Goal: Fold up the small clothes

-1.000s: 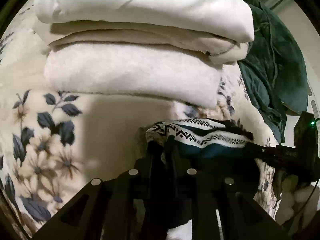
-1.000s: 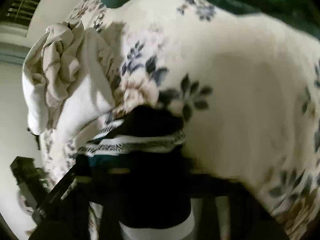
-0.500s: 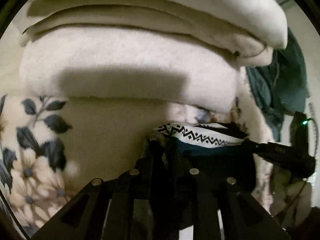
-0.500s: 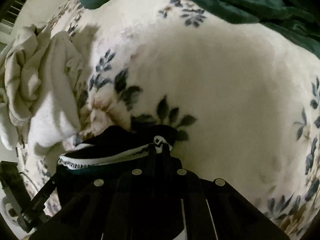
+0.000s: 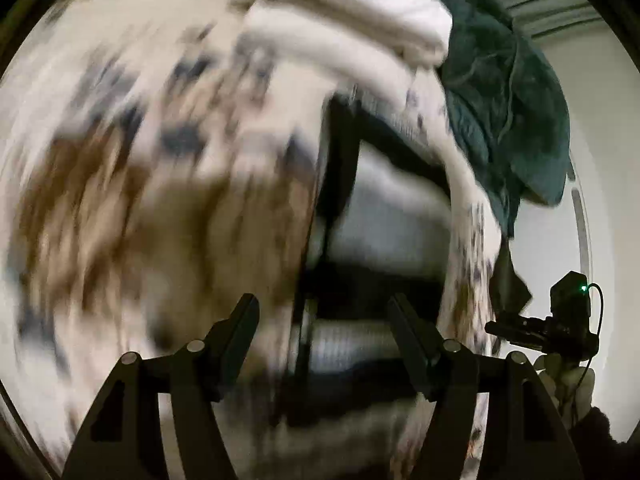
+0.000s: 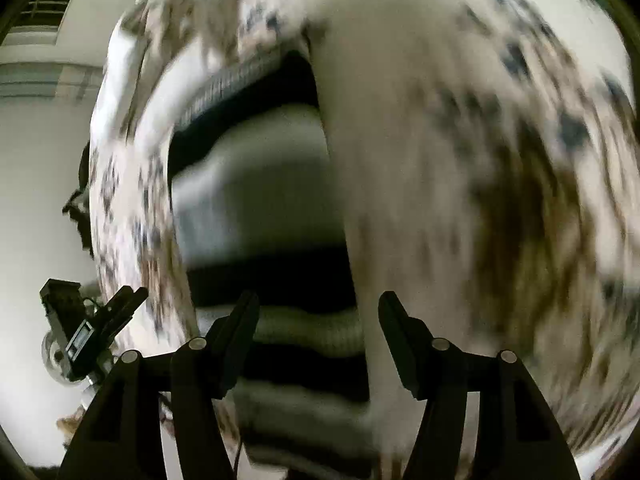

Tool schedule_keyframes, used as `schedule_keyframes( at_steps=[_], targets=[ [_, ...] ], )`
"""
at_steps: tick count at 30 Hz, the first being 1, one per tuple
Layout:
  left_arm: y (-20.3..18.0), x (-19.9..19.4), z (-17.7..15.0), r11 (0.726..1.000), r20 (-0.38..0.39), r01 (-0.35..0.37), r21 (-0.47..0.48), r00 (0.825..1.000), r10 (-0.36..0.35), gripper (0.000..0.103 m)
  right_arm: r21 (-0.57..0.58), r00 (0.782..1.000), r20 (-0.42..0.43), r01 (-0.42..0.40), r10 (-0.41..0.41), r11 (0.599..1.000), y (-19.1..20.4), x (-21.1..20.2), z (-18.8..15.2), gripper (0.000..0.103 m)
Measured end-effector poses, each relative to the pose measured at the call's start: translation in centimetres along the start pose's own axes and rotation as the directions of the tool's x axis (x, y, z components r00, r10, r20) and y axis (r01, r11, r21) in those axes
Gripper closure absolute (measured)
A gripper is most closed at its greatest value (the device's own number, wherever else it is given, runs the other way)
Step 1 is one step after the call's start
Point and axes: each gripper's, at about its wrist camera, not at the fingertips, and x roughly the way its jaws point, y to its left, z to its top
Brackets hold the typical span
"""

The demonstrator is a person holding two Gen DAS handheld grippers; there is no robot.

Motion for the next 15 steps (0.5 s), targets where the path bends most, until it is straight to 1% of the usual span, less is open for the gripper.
schedule_keyframes(
  at_steps=[1,2,3,5,7,9,11,12,13,14,15],
  targets=[
    [0.4,-0.3,-2.2,1.000,-0.029,-0.017,-0.015,0.999,0.017,0.038,0.008,1.000,-0.026,-0.016,0.016,1.000,-0.5,0.1,-2.8,0.039],
    [0.8,-0.4,-5.3,0.999,-0.064,-0.035,-0.030,0.997,0.033,0.038,0.015,0.998,-0.051,-0.021,0.022,1.000,-0.9,0.2,-5.1,0.039],
    [1.1,-0.3,-7.2,0.998,-0.086,-0.050,-0.044,0.995,0.046,0.038,0.024,0.997,-0.079,-0.025,0.027,0.999,-1.4,0.6,-7.5,0.039],
    [1.3,0.4,-11.2,0.994,-0.141,-0.083,-0.074,0.987,0.072,0.038,0.059,0.990,-0.138,-0.033,0.041,0.998,-2.8,1.6,-12.7,0.039],
    [2.0,1.4,-15.2,0.989,-0.188,-0.118,-0.091,0.977,0.099,0.038,0.086,0.982,-0.183,-0.040,0.055,0.995,-3.9,3.0,-16.9,0.039],
    [2.3,2.5,-17.9,0.983,-0.231,-0.160,-0.091,0.964,0.135,0.038,0.093,0.976,-0.215,-0.019,0.039,0.995,-4.7,4.9,-20.5,0.039],
    [3.0,3.5,-20.3,0.980,-0.249,-0.178,-0.090,0.957,0.151,0.039,0.094,0.969,-0.245,0.004,0.019,0.996,-5.6,7.2,-23.6,0.039],
    [3.1,4.0,-21.2,0.977,-0.249,-0.197,-0.085,0.953,0.171,0.043,0.107,0.965,-0.261,0.011,0.017,0.994,-6.0,8.5,-24.9,0.039],
    [3.2,4.3,-21.9,0.976,-0.233,-0.203,-0.083,0.956,0.179,0.052,0.124,0.961,-0.275,0.009,0.026,0.992,-6.4,9.8,-26.1,0.039],
    [3.2,4.3,-22.4,0.976,-0.206,-0.202,-0.083,0.962,0.181,0.088,0.144,0.959,-0.280,0.004,0.037,0.990,-6.7,10.8,-27.0,0.039],
    [3.2,4.2,-22.8,0.976,-0.188,-0.204,-0.079,0.964,0.187,0.093,0.168,0.960,-0.274,-0.007,0.053,0.986,-7.1,11.6,-27.9,0.048]
  ],
)
